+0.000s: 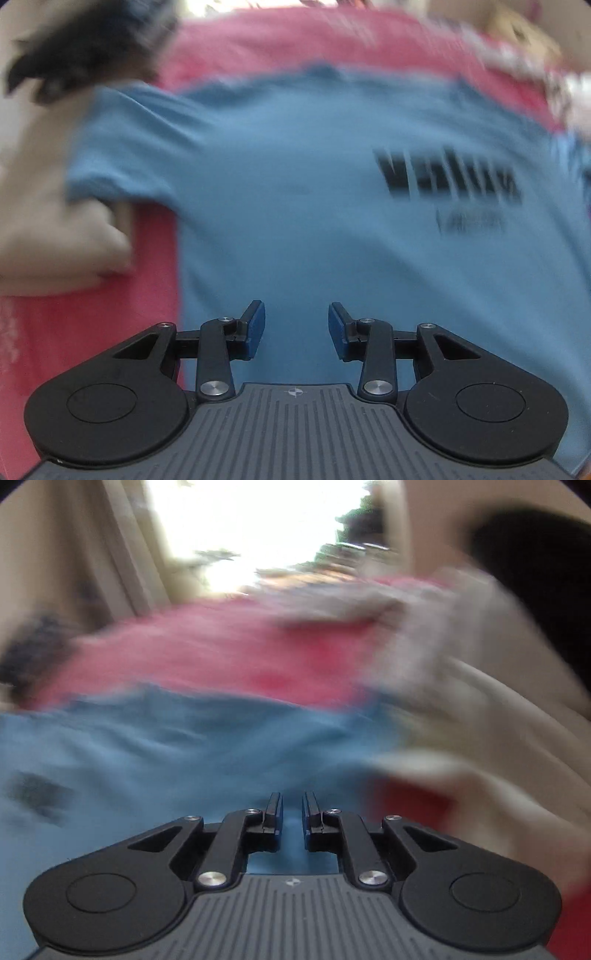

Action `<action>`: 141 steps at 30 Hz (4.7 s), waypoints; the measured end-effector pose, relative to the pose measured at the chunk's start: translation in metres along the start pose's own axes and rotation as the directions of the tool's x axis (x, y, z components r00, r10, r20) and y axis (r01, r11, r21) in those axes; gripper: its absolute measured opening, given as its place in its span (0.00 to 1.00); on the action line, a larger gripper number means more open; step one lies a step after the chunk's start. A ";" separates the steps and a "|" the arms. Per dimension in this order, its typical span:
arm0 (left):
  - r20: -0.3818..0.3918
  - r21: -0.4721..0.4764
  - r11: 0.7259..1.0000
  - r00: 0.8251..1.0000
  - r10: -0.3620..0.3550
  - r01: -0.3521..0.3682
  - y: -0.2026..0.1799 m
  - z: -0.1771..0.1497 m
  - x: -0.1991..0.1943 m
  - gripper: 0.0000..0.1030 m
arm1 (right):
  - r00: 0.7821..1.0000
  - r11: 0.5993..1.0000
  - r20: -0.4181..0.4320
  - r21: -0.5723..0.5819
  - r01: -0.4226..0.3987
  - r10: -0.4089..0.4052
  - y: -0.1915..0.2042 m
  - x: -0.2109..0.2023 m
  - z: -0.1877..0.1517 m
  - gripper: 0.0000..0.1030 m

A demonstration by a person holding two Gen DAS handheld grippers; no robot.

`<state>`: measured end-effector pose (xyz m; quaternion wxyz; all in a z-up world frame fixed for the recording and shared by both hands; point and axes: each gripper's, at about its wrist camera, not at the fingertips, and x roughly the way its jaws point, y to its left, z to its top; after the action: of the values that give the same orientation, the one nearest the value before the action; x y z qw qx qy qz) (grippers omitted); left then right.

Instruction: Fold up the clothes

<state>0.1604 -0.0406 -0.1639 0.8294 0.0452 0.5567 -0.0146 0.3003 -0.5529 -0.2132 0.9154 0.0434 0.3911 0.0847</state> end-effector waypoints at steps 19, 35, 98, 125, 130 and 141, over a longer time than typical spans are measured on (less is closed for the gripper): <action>0.085 0.156 0.983 0.990 -0.111 0.097 0.037 -0.059 -0.031 0.37 | 0.999 0.997 -0.016 -0.068 -0.047 0.046 0.058 -0.070 -0.019 0.15; 0.019 0.341 0.927 0.985 -0.172 0.155 0.047 -0.095 -0.055 0.36 | 0.931 0.886 -0.332 -0.374 -0.275 0.149 0.108 -0.108 -0.057 0.14; -0.009 0.167 0.984 0.998 -0.060 0.061 -0.035 0.029 0.008 0.39 | 0.429 0.215 -0.618 -0.392 -0.895 0.659 0.364 -0.136 -0.207 0.15; 0.072 0.167 0.957 0.971 0.229 -0.238 0.011 0.013 0.003 0.42 | 0.710 0.567 -0.345 -0.433 -0.701 0.614 0.386 -0.060 -0.113 0.16; 0.100 0.118 0.958 0.963 0.251 -0.262 0.035 0.013 -0.005 0.41 | 0.416 0.278 -0.597 -0.313 -0.908 0.686 0.434 -0.093 -0.186 0.16; 0.203 0.203 0.969 0.974 0.100 -0.142 0.007 0.031 0.000 0.42 | 0.763 0.752 -0.199 -0.142 -0.644 0.615 0.286 -0.068 -0.067 0.16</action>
<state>0.1897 -0.0360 -0.1522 0.8685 0.1677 0.4656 -0.0286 0.1711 -0.2844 -0.1692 0.8027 0.0736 0.4060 0.4306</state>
